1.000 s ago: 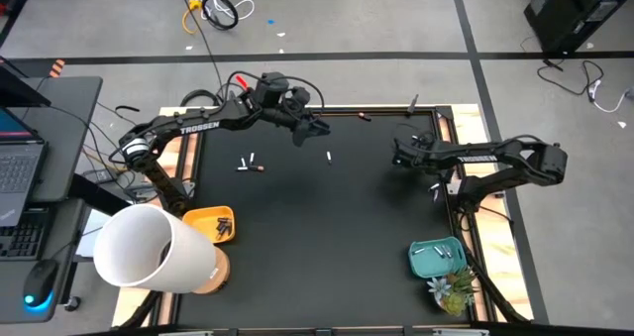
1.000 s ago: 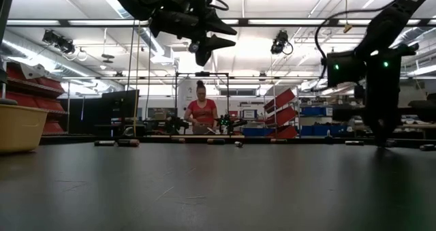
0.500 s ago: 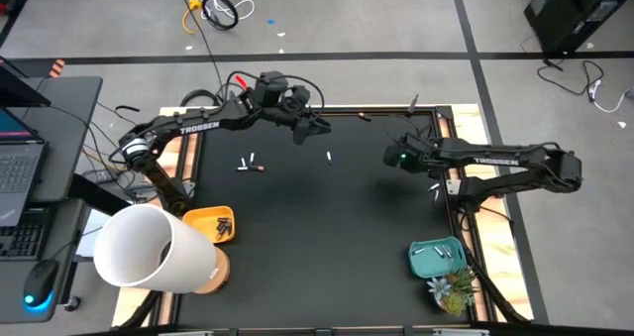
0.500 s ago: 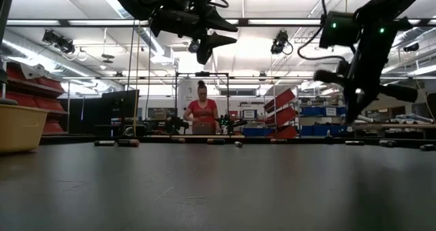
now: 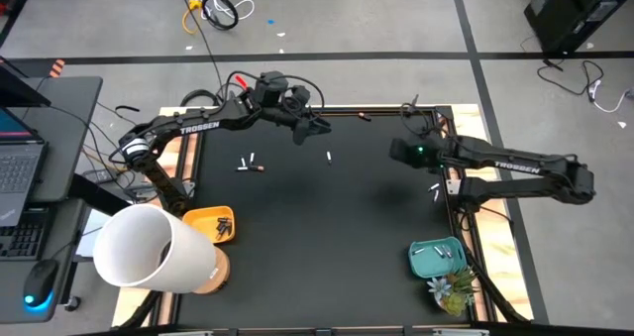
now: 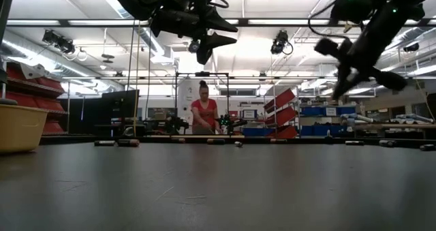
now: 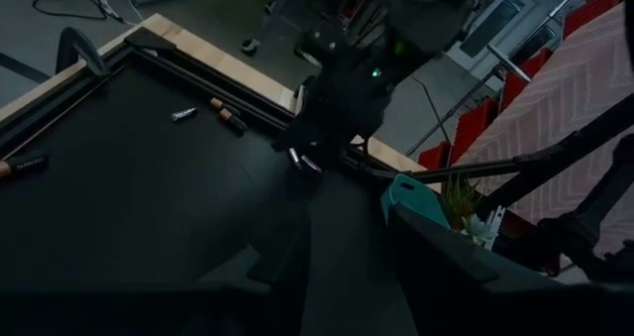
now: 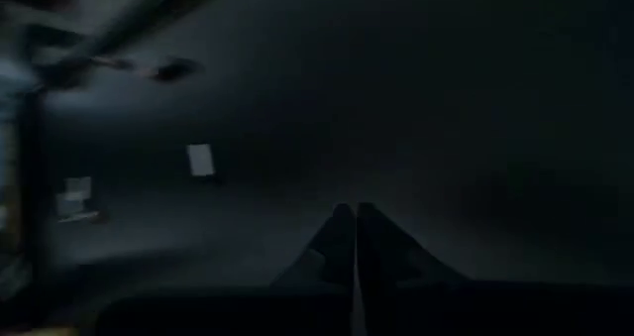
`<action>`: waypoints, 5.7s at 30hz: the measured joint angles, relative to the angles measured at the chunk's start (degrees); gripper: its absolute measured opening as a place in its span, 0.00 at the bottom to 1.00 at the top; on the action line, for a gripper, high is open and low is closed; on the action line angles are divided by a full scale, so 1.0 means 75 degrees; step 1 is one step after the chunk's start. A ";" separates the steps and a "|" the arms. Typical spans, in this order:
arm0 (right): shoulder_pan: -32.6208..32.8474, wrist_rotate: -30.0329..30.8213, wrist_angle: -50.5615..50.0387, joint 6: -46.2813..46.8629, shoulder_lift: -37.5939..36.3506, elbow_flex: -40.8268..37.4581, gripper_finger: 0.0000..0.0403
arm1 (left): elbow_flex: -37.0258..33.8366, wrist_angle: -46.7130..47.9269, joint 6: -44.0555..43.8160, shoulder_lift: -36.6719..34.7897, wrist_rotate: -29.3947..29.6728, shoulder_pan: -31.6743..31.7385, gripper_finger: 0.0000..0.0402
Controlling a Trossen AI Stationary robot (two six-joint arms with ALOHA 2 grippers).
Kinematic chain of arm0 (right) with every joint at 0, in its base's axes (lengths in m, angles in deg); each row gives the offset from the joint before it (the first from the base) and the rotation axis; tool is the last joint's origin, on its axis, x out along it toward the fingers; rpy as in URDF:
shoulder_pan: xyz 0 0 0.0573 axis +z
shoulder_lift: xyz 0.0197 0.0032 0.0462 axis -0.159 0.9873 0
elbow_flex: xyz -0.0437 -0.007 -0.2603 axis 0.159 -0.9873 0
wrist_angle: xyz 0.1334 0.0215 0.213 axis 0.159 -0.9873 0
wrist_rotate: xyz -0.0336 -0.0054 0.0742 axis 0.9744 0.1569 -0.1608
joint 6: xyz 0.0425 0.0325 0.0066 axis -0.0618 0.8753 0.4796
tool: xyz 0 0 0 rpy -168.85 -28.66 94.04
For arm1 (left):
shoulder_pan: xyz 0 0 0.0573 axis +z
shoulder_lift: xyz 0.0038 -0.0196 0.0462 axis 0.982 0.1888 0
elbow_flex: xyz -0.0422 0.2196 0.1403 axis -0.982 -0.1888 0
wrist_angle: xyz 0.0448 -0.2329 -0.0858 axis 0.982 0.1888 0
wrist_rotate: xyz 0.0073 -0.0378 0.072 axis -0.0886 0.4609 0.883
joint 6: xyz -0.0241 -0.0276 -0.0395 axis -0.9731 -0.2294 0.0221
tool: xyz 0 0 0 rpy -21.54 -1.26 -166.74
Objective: Sort batteries
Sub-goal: Put the black battery into the yellow bin
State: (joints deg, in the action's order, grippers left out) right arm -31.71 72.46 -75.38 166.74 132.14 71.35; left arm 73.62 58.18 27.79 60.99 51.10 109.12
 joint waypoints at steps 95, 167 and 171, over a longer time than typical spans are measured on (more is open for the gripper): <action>-0.2497 0.0871 0.0071 -0.1626 0.1748 -0.1186 0.01 | 0.0000 0.0012 -0.0201 0.0000 -0.0009 0.0000 0.38; -0.1699 0.0708 0.1448 -0.2937 0.2137 -0.0659 0.06 | 0.0000 0.0024 -0.0358 0.0000 -0.0184 0.0002 0.38; -0.1411 0.0606 0.2137 -0.3291 0.1576 -0.0659 0.06 | 0.0000 0.0090 -0.0447 0.0000 -0.0184 0.0001 0.38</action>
State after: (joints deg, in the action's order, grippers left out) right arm -42.29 77.01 -59.35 142.06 143.97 66.41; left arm 73.62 58.85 24.44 60.99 49.72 109.13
